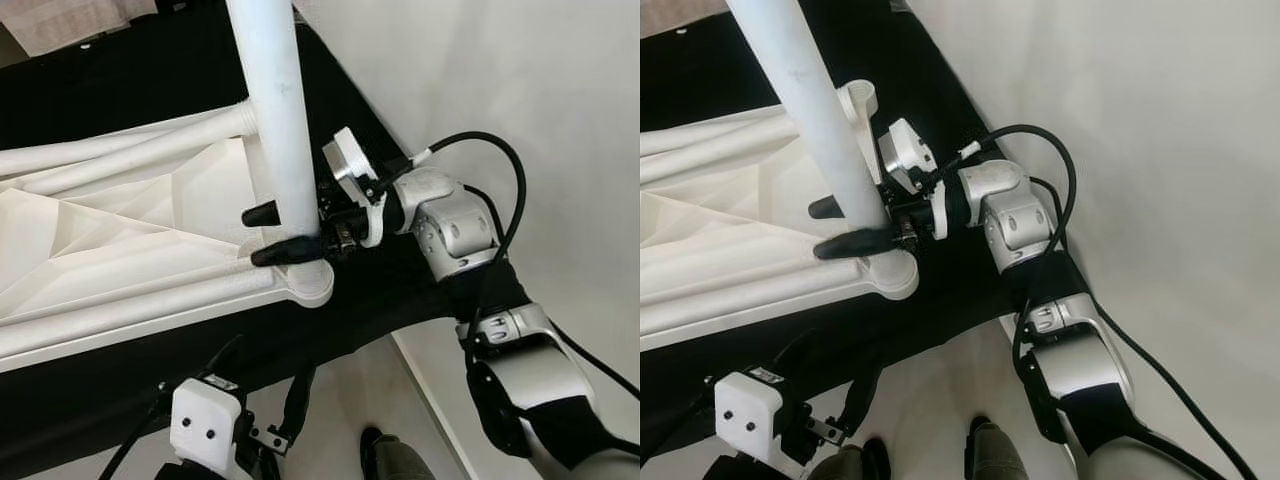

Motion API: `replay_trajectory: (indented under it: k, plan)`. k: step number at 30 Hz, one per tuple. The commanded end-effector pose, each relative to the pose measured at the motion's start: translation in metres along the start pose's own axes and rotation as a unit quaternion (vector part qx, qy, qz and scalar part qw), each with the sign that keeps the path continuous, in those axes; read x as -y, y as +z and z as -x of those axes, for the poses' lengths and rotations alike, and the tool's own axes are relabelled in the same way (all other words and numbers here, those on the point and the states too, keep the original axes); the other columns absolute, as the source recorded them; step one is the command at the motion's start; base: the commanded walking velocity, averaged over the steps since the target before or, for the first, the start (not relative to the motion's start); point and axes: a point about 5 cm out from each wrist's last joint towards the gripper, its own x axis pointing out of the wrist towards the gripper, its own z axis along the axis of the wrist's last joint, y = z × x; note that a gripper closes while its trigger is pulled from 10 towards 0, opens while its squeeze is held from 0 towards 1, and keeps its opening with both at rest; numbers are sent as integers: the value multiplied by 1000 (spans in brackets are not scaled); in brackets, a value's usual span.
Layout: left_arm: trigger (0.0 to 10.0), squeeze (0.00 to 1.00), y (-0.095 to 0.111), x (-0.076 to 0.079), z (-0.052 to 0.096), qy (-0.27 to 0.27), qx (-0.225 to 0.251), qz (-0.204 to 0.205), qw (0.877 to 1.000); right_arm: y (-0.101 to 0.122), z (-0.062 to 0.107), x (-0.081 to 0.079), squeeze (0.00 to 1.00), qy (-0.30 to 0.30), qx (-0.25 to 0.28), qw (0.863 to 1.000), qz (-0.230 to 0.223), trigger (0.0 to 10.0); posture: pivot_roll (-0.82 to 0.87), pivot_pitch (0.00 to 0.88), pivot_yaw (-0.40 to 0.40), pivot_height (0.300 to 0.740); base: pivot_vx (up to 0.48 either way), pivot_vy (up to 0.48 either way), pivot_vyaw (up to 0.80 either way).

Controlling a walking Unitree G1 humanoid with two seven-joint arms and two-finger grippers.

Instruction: Building children table

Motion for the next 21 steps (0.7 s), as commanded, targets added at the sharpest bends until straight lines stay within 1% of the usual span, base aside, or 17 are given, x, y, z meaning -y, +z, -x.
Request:
replay_trajectory:
  k: [1,3,4,5,6,7,8,9,10,11,14,15,16,18,19,20,21]
  plan:
    - [10000,0,-2,1,3,1,-9,-2,1000,-9,-2,-2,0,-19,0,1000,-5,0,16,317,27,740,0,0,0]
    - [10000,0,-2,1,3,1,-9,-1,1000,-23,5,-1,0,-143,-32,989,-16,0,10,319,21,740,0,0,0]
    - [10000,0,-2,1,3,1,-9,-1,1000,-23,5,-1,0,-143,-32,989,-16,0,10,319,21,740,0,0,0]
    - [10000,0,-2,1,3,1,-9,-1,1000,-39,5,-3,0,-265,-69,961,-33,0,10,323,11,740,0,0,0]
    - [10000,0,-2,1,3,1,-9,-1,1000,-39,5,-3,0,-265,-69,961,-33,0,10,323,11,740,0,0,0]
    - [10000,0,-1,-2,3,2,-9,-3,1000,-69,0,-37,0,-495,-128,854,-99,0,2,330,32,740,0,0,0]
    - [10000,0,-1,-3,3,2,-9,-4,1000,-75,-3,-53,0,-539,-139,823,-114,0,-1,330,35,740,0,0,0]
    - [10000,0,-1,-3,3,2,-9,-4,1000,-75,-3,-53,0,-539,-139,823,-114,0,-1,330,35,740,0,0,0]
    - [10000,0,-1,-3,2,2,-9,-4,1000,-75,-12,-63,0,-541,-134,821,-125,0,-1,330,35,740,0,0,0]
    - [10000,0,-2,-4,2,1,-9,-5,1000,-76,-21,-67,0,-525,-127,831,-134,0,-5,318,39,740,0,0,0]
    - [10000,0,-4,-5,0,-2,-10,-5,1000,-73,-32,-60,0,-513,-111,841,-134,0,-5,306,38,740,0,0,0]
    - [10000,0,-4,-5,-1,-3,-10,-4,1000,-69,-35,-52,0,-504,-103,848,-125,0,-7,297,32,740,0,0,0]
    - [10000,0,-5,-5,-1,-4,-10,-4,1000,-66,-37,-47,0,-499,-98,853,-118,0,-7,297,32,740,0,0,0]
    - [10000,0,-5,-5,-1,-4,-10,-4,1000,-66,-37,-47,0,-499,-98,853,-118,0,-7,297,32,740,0,0,0]
    - [10000,0,-5,-5,-2,-3,-9,-4,1000,-64,-38,-43,0,-490,-97,859,-115,0,-8,297,28,740,0,0,0]
    - [10000,0,-5,-5,-2,0,-7,-5,1000,-58,-39,-36,0,-461,-96,877,-101,10000,-4,297,25,740,0,0,0]
    - [10000,0,-4,-5,-2,3,-6,-6,1000,-52,-39,-29,0,-442,-82,888,-96,10000,0,296,23,740,0,0,0]
